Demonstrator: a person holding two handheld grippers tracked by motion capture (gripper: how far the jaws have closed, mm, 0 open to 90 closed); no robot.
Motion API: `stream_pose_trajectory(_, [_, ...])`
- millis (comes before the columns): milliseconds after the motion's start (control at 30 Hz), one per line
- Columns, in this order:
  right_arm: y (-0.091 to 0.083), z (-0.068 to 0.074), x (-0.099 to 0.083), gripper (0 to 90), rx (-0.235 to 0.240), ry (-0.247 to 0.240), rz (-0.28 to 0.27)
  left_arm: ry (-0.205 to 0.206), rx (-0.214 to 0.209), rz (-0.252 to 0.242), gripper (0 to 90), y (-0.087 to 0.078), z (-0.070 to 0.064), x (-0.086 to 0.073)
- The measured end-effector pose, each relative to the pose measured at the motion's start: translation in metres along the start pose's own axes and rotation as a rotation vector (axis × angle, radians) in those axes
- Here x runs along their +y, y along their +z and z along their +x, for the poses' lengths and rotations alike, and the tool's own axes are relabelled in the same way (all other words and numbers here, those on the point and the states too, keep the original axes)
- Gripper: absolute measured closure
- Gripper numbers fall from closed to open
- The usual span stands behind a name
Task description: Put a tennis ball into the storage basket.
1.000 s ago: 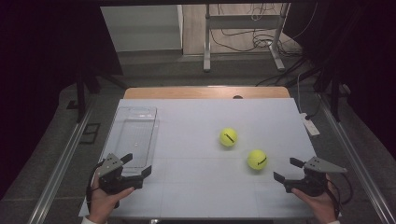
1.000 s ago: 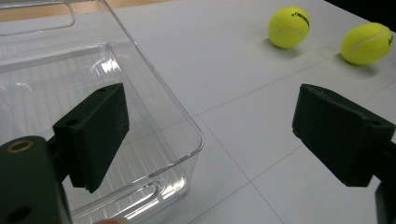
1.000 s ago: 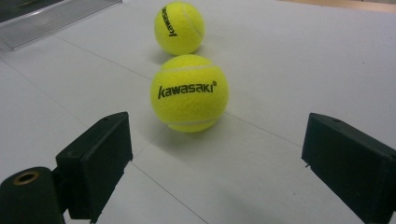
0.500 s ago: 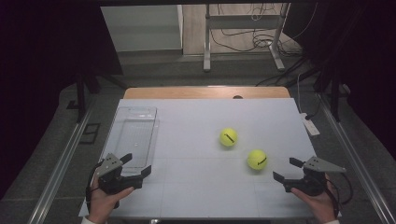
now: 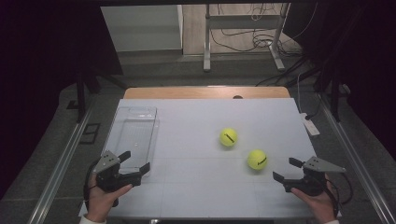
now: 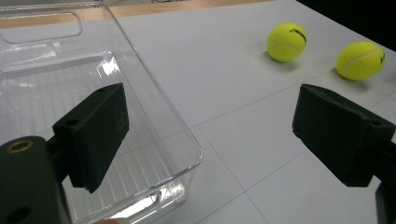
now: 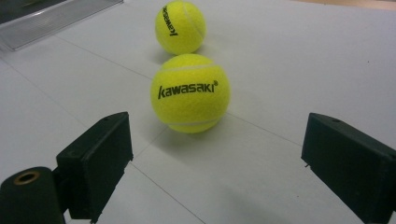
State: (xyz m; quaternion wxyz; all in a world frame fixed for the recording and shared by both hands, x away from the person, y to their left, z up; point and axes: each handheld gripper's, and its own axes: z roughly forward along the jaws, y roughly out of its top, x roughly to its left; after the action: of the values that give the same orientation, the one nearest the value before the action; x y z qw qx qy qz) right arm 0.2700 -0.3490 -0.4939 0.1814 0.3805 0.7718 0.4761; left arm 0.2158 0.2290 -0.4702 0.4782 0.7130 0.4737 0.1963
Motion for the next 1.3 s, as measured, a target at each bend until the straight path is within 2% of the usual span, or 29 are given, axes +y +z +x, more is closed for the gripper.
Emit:
stream_pose_trajectory(133, [-0.001,0.0,-0.002,8.8,-0.003,0.007,-0.002,0.001,-0.007,0.001,11.9,0.001,-0.001,0.002])
stream_pose_trajectory(333, [0.0,0.003,-0.002,8.8,-0.005,-0.011,0.007,0.008,-0.014,0.009,12.2,0.001,-0.003,0.003])
stream_pose_trajectory(467, [0.0,0.003,-0.002,8.8,-0.013,-0.014,0.007,0.015,-0.049,0.032,12.1,0.004,-0.007,0.006])
stream_pose_trajectory(833, [-0.001,0.003,-0.001,9.0,-0.019,-0.017,0.008,0.044,-0.083,0.063,12.0,0.014,-0.019,0.018])
stream_pose_trajectory(1067, [0.003,0.003,-0.001,9.0,-0.01,-0.023,0.012,0.036,-0.073,0.074,12.4,0.016,-0.015,0.02])
stream_pose_trajectory(1300, [0.004,0.003,-0.001,9.1,-0.011,-0.018,0.012,0.037,-0.098,0.081,12.4,0.025,-0.017,0.026])
